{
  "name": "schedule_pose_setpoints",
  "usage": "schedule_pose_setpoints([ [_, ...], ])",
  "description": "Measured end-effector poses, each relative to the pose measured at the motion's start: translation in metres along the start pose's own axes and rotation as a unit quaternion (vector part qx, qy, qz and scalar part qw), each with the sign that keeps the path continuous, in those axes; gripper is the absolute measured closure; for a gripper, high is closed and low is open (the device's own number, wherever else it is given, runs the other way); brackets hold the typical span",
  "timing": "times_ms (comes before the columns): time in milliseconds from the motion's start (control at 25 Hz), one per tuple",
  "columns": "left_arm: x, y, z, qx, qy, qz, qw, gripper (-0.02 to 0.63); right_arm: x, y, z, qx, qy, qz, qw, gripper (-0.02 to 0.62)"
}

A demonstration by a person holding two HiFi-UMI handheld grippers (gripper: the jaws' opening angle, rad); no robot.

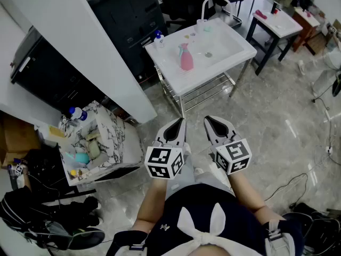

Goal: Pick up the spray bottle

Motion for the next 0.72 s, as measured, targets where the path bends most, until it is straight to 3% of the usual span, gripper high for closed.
schedule_pose_setpoints([
  [320,0.002,0.0,-0.003,0.001,0.004,-0.001,1.0,0.58,0.002,-0.004,0.002,0.003,0.0,-0.003,1.0,0.568],
  [720,0.009,0.04,0.026,0.003,0.009,0.019,0.9998,0.58,0.004,0.038,-0.023,0.005,0.008,0.001,1.0,0.567],
])
Point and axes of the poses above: the fingertips, and each gripper's own axes: y forward along the fingers, z to its left, x out of its top, the point moved 1 cm from there along -y, backward along the fingers, and after that the axes turned 4 degrees about -y, right-handed, at the moved point
